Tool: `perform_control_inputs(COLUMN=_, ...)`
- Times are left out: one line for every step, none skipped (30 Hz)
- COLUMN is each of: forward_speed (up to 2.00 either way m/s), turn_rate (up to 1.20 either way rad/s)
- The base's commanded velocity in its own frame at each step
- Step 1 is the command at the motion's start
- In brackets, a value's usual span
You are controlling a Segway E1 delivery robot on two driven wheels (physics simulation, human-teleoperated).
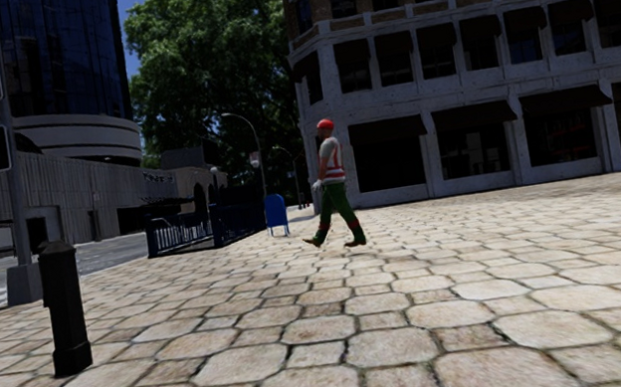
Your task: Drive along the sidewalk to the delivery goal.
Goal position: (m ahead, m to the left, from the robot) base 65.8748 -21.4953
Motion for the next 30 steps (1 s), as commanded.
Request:
perform_control_inputs(forward_speed=1.45, turn_rate=-0.28)
perform_control_inputs(forward_speed=1.45, turn_rate=-0.28)
perform_control_inputs(forward_speed=1.45, turn_rate=-0.28)
perform_control_inputs(forward_speed=1.45, turn_rate=-0.28)
perform_control_inputs(forward_speed=1.45, turn_rate=-0.14)
perform_control_inputs(forward_speed=1.46, turn_rate=-0.03)
perform_control_inputs(forward_speed=1.46, turn_rate=0.00)
perform_control_inputs(forward_speed=1.46, turn_rate=0.00)
perform_control_inputs(forward_speed=1.46, turn_rate=0.00)
perform_control_inputs(forward_speed=1.46, turn_rate=0.00)
perform_control_inputs(forward_speed=1.47, turn_rate=0.00)
perform_control_inputs(forward_speed=1.61, turn_rate=0.00)
perform_control_inputs(forward_speed=1.61, turn_rate=0.00)
perform_control_inputs(forward_speed=2.00, turn_rate=0.00)
perform_control_inputs(forward_speed=2.00, turn_rate=0.00)
perform_control_inputs(forward_speed=2.00, turn_rate=0.00)
perform_control_inputs(forward_speed=2.00, turn_rate=0.00)
perform_control_inputs(forward_speed=2.00, turn_rate=0.00)
perform_control_inputs(forward_speed=2.00, turn_rate=0.00)
perform_control_inputs(forward_speed=2.00, turn_rate=0.00)
perform_control_inputs(forward_speed=2.00, turn_rate=0.00)
perform_control_inputs(forward_speed=2.00, turn_rate=0.00)
perform_control_inputs(forward_speed=2.00, turn_rate=0.00)
perform_control_inputs(forward_speed=2.00, turn_rate=0.00)
perform_control_inputs(forward_speed=2.00, turn_rate=0.00)
perform_control_inputs(forward_speed=2.00, turn_rate=0.00)
perform_control_inputs(forward_speed=2.00, turn_rate=0.00)
perform_control_inputs(forward_speed=2.00, turn_rate=0.00)
perform_control_inputs(forward_speed=2.00, turn_rate=0.00)
perform_control_inputs(forward_speed=2.00, turn_rate=0.00)
